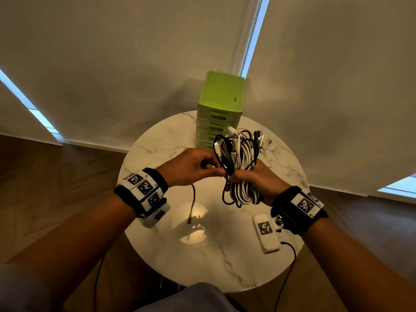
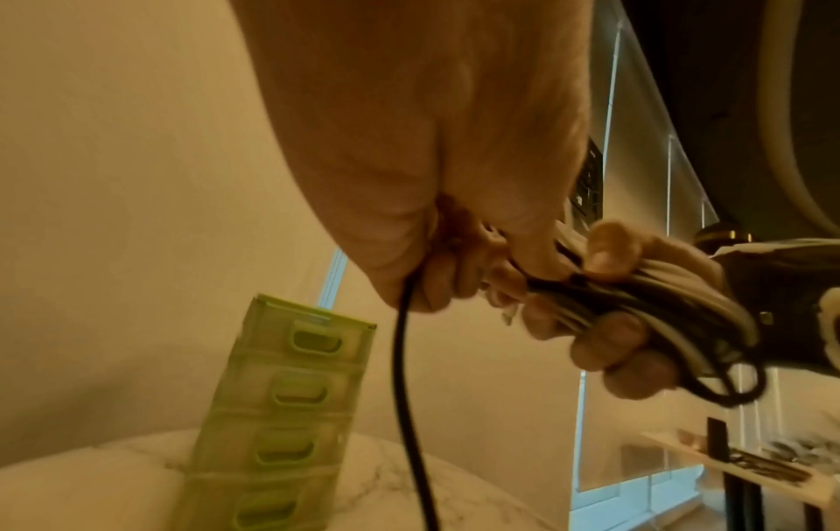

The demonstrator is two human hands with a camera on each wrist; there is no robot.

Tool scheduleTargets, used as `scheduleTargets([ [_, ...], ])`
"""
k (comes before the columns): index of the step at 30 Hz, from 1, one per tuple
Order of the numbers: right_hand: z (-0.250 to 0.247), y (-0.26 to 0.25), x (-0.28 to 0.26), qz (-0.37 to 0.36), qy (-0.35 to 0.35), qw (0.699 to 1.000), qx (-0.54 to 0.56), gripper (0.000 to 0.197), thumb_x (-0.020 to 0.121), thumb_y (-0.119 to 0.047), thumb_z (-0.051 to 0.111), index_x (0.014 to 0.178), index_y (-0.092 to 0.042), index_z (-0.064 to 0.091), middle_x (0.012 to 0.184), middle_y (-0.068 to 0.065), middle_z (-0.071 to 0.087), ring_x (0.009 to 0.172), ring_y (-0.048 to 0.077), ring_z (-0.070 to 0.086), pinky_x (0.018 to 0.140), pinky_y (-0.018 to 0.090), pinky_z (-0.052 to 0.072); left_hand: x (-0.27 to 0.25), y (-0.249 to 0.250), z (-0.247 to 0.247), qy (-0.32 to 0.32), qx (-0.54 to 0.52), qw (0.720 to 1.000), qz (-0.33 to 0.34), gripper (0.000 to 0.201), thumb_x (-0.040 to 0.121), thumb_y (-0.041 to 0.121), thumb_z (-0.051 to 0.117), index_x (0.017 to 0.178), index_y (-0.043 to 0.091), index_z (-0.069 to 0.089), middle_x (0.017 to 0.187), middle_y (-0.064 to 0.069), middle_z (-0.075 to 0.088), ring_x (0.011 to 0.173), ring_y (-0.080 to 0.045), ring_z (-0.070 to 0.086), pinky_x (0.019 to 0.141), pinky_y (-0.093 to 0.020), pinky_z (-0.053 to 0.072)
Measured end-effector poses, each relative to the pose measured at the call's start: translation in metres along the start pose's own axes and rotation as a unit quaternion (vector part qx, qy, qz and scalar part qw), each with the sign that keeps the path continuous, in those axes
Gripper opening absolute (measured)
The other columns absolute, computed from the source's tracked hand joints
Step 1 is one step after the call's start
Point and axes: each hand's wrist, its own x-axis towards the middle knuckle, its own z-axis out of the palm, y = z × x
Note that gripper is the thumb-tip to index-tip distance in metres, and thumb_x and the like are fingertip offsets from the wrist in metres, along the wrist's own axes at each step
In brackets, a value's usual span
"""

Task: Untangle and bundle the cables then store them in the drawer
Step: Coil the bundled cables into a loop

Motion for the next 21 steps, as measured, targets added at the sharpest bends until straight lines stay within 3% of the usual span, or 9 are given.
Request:
scheduleTargets([
  [3,-0.008,0.001,-0.001,0.017,-0.015,0.999,-0.022,0.024,0.084,0.009,0.060,0.105,0.001,0.067,0.098,0.020,0.074,0.080,0.036,0.070,0.071,0.044,0.060,-0.003,-0.005,-0.017,-0.041,0.007,0.998,-0.045,0.030,0.080,0.053,0.075,0.089,0.025,0.072,0.085,0.006,0.071,0.079,-0.006,0.064,0.074,-0.025,0.052],
  [6,-0.014,0.004,0.001,0.023,0.011,1.000,0.001,0.027,0.085,0.009,0.060,0.109,-0.001,0.065,0.100,0.020,0.074,0.080,0.035,0.069,0.068,0.040,0.059,-0.005,-0.014,-0.024,0.037,0.004,0.996,-0.083,0.043,0.076,0.061,0.073,0.083,0.020,0.064,0.081,-0.005,0.065,0.070,-0.004,0.053,0.068,-0.020,0.045],
  [8,-0.012,0.005,0.004,0.013,0.029,0.999,0.014,0.028,0.085,0.009,0.060,0.108,-0.004,0.066,0.099,0.019,0.074,0.079,0.031,0.069,0.069,0.038,0.059,-0.003,-0.011,-0.020,0.099,-0.017,0.993,-0.069,0.030,0.083,0.049,0.074,0.080,0.024,0.058,0.084,-0.001,0.059,0.073,0.003,0.053,0.068,-0.009,0.041],
  [10,-0.005,0.007,0.008,-0.004,0.051,0.999,0.012,0.027,0.083,0.011,0.060,0.102,-0.006,0.069,0.096,0.017,0.074,0.079,0.027,0.070,0.073,0.037,0.060,0.003,-0.002,-0.009,0.145,-0.128,0.978,-0.078,0.017,0.091,0.033,0.073,0.090,0.022,0.060,0.093,0.004,0.062,0.083,0.009,0.060,0.075,-0.007,0.045],
  [12,0.003,0.009,0.014,-0.019,0.082,0.996,-0.003,0.023,0.080,0.011,0.063,0.097,-0.003,0.070,0.091,0.017,0.074,0.080,0.027,0.070,0.076,0.039,0.060,0.015,0.005,0.005,0.183,-0.265,0.941,-0.100,0.013,0.096,0.021,0.067,0.104,0.013,0.061,0.099,0.002,0.067,0.094,-0.001,0.066,0.087,-0.016,0.050],
  [14,0.009,0.012,0.021,-0.032,0.121,0.992,-0.017,0.022,0.074,0.008,0.068,0.094,-0.002,0.070,0.086,0.017,0.073,0.081,0.030,0.070,0.076,0.044,0.061,0.027,0.012,0.015,0.214,-0.409,0.880,-0.109,0.004,0.100,0.008,0.058,0.099,0.012,0.057,0.089,0.005,0.067,0.091,-0.010,0.067,0.094,-0.027,0.053],
  [17,0.014,0.017,0.031,-0.035,0.149,0.988,-0.034,0.024,0.071,0.007,0.072,0.090,-0.007,0.071,0.080,0.009,0.072,0.079,0.024,0.068,0.071,0.041,0.058,0.043,0.025,0.020,0.235,-0.560,0.784,-0.127,0.013,0.101,-0.003,0.049,0.093,0.007,0.051,0.083,-0.003,0.055,0.086,-0.017,0.061,0.088,-0.033,0.055],
  [19,0.015,0.017,0.033,-0.029,0.149,0.988,-0.034,0.027,0.073,0.009,0.071,0.094,-0.006,0.071,0.084,0.005,0.074,0.080,0.018,0.070,0.074,0.036,0.057,0.050,0.033,0.022,0.254,-0.606,0.741,-0.140,0.007,0.100,-0.002,0.050,0.105,0.003,0.050,0.087,-0.007,0.060,0.088,-0.020,0.064,0.079,-0.033,0.058],
  [21,0.014,0.017,0.036,-0.020,0.141,0.989,-0.043,0.032,0.075,0.008,0.071,0.104,-0.006,0.072,0.094,0.006,0.077,0.087,0.016,0.073,0.082,0.035,0.058,0.054,0.036,0.023,0.266,-0.636,0.708,-0.153,0.027,0.098,0.012,0.057,0.120,0.000,0.048,0.106,-0.017,0.069,0.095,-0.024,0.070,0.070,-0.033,0.060],
])
